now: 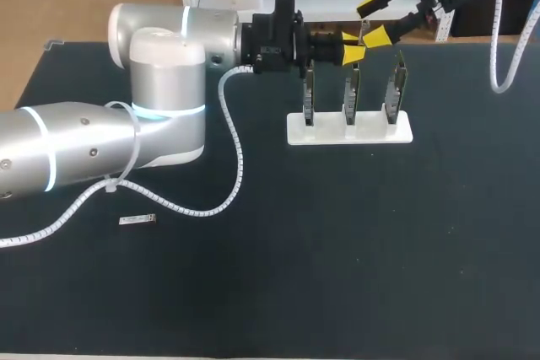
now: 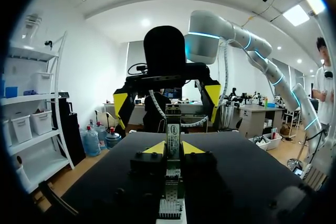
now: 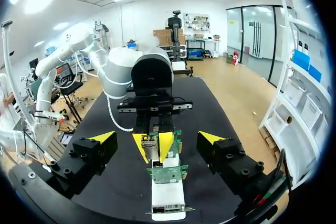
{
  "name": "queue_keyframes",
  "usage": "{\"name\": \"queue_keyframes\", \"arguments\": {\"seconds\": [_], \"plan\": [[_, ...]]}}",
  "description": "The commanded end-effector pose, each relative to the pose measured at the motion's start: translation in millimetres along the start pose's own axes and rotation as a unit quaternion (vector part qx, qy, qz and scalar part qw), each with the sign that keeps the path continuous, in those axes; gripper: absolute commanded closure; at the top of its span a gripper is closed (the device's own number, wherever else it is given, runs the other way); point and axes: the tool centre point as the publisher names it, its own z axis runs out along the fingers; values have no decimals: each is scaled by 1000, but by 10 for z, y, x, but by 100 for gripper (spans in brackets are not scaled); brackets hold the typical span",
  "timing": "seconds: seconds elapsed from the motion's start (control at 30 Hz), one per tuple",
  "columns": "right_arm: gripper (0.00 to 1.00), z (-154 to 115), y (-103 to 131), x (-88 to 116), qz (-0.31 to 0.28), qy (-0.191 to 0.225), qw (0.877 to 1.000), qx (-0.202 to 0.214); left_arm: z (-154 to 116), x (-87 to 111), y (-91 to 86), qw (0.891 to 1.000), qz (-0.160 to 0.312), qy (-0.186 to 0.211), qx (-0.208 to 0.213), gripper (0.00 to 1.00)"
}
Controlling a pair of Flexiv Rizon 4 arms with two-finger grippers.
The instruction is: Pick up the optical module with the left hand, and insert it into the network port with the right hand.
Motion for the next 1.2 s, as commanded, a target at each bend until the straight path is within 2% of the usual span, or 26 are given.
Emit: {"name": "queue_keyframes", "arguments": {"seconds": [0.03, 1.07, 1.1, 1.13, 1.2], "plan": [[0, 4, 57, 0, -2, 2, 1000, 7, 10, 3, 15, 1000, 0, 1, 1, 100], [0, 13, 85, -20, -4, 0, 1000, 10, 10, 3, 15, 1000, 0, 1, 1, 100], [75, 12, 85, -19, -4, 0, 1000, 10, 10, 3, 15, 1000, 0, 1, 1, 100], [100, 11, 84, -15, -4, -1, 1000, 9, 10, 3, 15, 1000, 0, 1, 1, 100], [100, 11, 83, -10, -3, -1, 1000, 10, 10, 3, 15, 1000, 0, 1, 1, 100]]}}
